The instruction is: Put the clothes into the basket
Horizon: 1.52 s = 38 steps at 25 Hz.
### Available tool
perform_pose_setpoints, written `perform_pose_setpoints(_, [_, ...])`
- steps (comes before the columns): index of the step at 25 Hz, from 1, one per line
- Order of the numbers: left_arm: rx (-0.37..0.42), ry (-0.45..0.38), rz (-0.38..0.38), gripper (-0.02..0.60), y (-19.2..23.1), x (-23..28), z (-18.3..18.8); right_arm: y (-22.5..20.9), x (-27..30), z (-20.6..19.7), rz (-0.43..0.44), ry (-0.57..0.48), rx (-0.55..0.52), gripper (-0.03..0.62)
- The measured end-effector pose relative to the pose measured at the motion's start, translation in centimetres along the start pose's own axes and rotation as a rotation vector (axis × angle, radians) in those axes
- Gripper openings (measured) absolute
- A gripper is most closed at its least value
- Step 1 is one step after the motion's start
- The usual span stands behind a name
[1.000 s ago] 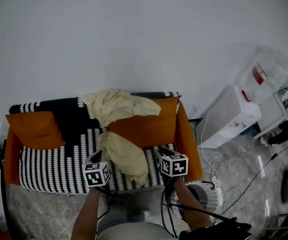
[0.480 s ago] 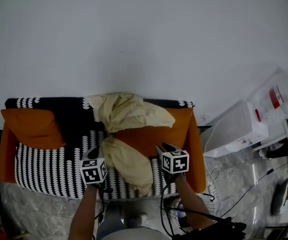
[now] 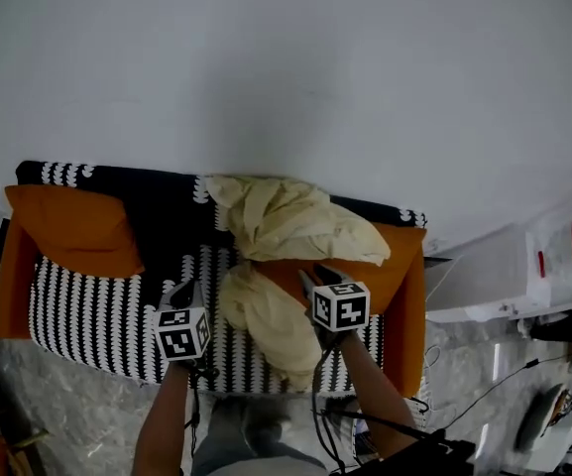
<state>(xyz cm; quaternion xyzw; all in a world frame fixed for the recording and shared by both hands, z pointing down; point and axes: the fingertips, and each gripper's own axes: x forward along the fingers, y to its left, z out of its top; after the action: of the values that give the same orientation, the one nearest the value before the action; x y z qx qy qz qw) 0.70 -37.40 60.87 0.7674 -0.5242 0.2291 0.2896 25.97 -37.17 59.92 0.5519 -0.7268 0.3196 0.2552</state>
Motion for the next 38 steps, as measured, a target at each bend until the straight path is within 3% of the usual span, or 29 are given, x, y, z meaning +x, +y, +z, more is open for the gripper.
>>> perform_pose_setpoints(10, [-0.11, 0.035, 0.085, 0.003, 7.3, 1.0, -2.6, 4.1, 7.6, 3.0, 0.05, 0.045, -0.093, 0.153])
perform_pose_setpoints(16, [-0.175, 0.057, 0.123, 0.003, 10.1, 1.0, -5.0, 4.2, 9.9, 3.7, 0.002, 0.075, -0.164, 0.153])
perform_pose_setpoints(22, [-0.228, 0.088, 0.149, 0.003, 11.7, 1.7, -7.8, 2.9, 10.8, 1.3, -0.041, 0.133, -0.135, 0.153])
perform_pose_setpoints(27, [-0.246, 0.109, 0.142, 0.003, 11.5, 2.4, -9.2, 3.0, 11.7, 0.2, -0.044, 0.144, -0.084, 0.153])
perform_pose_setpoints(38, [-0.184, 0.154, 0.112, 0.003, 11.4, 2.7, -10.2, 2.1, 14.3, 1.9, -0.114, 0.08, 0.195, 0.155])
